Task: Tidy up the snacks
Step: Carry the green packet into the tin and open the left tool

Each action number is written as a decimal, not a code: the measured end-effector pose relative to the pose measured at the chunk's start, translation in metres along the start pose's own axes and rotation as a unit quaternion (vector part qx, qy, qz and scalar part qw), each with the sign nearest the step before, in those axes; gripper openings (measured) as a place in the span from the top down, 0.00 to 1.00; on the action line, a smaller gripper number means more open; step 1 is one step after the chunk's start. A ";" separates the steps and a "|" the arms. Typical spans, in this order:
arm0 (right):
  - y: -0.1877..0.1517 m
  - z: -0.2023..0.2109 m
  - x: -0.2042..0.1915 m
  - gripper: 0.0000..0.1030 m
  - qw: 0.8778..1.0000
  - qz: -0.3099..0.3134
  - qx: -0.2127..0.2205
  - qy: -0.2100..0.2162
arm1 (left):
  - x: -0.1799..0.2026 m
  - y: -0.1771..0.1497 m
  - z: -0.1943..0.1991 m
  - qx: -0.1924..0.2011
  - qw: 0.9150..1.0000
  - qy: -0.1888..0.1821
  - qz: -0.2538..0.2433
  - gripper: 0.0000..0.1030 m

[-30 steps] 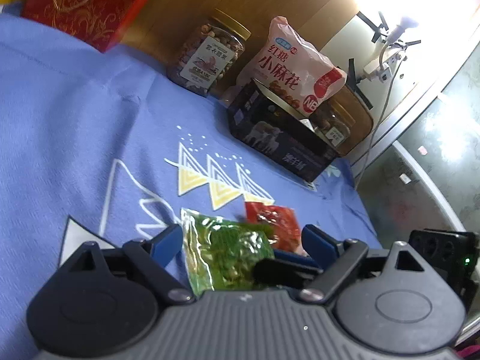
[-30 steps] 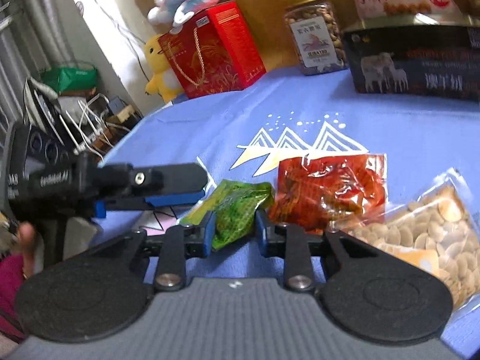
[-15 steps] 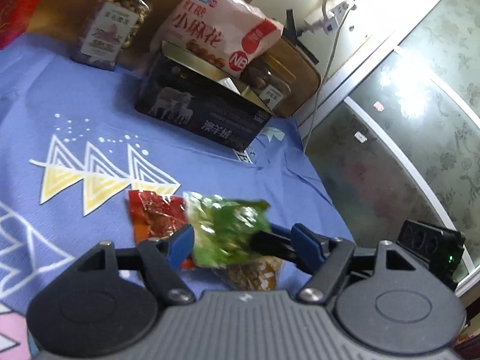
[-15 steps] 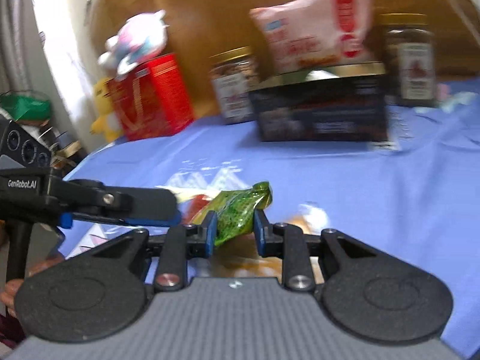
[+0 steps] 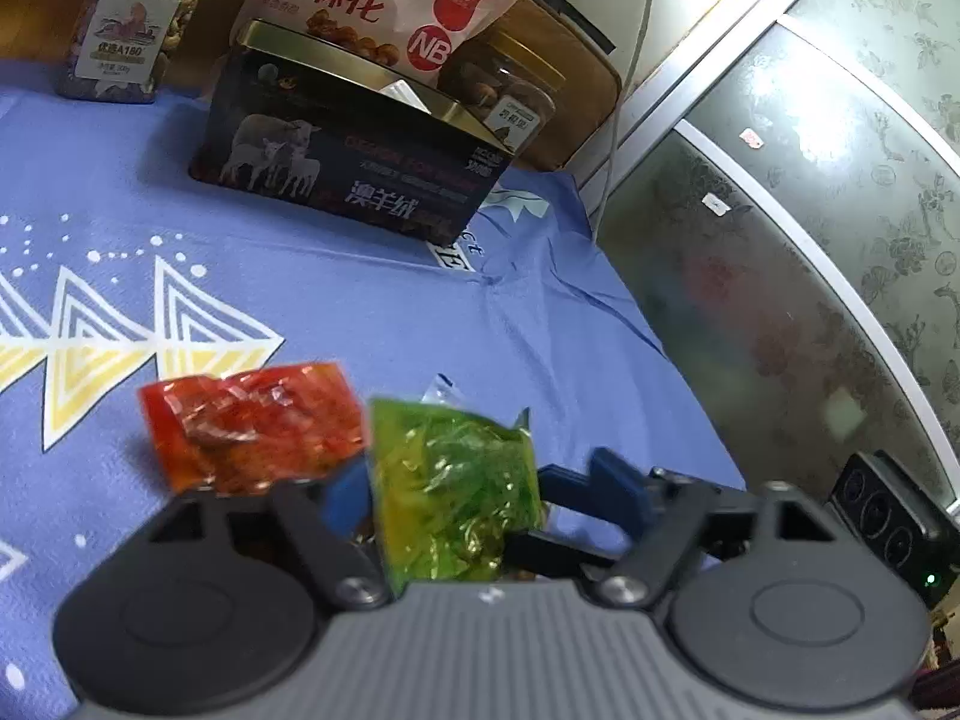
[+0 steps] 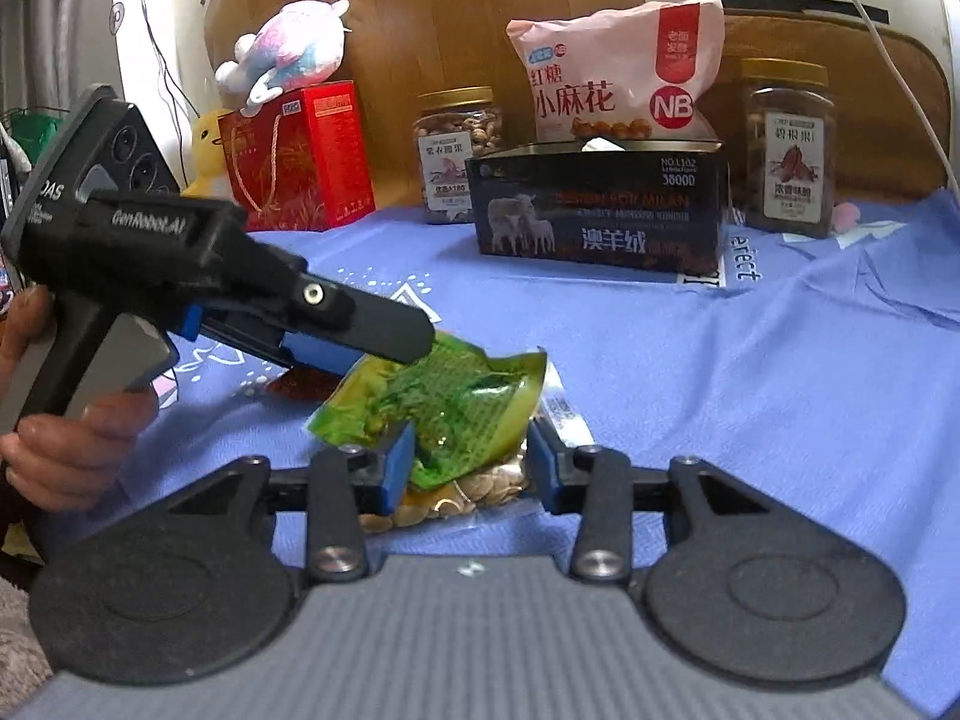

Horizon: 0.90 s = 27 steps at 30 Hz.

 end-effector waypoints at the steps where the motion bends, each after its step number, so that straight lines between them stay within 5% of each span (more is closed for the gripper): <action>1: 0.000 0.000 -0.001 0.58 1.000 0.003 0.000 -0.002 | -0.001 0.001 0.001 0.002 1.000 0.006 0.001 0.48; 3: 0.002 0.001 -0.005 0.71 1.000 0.004 0.004 0.008 | -0.002 0.002 0.003 -0.008 1.000 -0.008 0.016 0.68; 4: 0.004 0.001 -0.008 0.96 1.000 -0.005 0.007 0.023 | -0.002 0.002 0.004 -0.015 0.999 -0.021 0.024 0.70; 9: 0.016 -0.011 -0.018 0.98 1.000 0.015 0.013 0.014 | 0.006 0.008 0.009 0.000 1.000 -0.004 -0.008 0.72; 11: 0.020 -0.014 -0.018 0.97 1.000 0.020 0.015 0.013 | -0.001 0.012 0.011 0.003 1.000 -0.004 0.006 0.80; 13: 0.020 -0.016 -0.014 0.90 1.000 0.013 0.013 0.010 | -0.012 0.016 0.011 -0.001 1.000 -0.002 0.027 0.82; 15: 0.018 -0.021 -0.006 0.70 1.000 0.000 -0.002 0.016 | -0.021 0.019 0.011 0.000 0.999 -0.005 0.045 0.82; 17: 0.019 -0.022 -0.003 0.26 1.000 -0.009 -0.006 0.024 | -0.027 0.023 0.011 0.001 0.998 -0.011 0.056 0.82; 27: 0.030 -0.059 -0.030 0.23 0.993 0.110 -0.040 0.035 | -0.033 0.032 0.020 -0.005 0.995 -0.062 0.081 0.82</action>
Point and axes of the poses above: each gripper's, at about its wrist camera, not at the fingertips, and z roughly against the way its jaws point, x to its right, y to its top, the point moved 6 cm from there along -z, roughly the way its jaws point, and after that the axes turned 4 degrees about z, right-handed, at the moved point
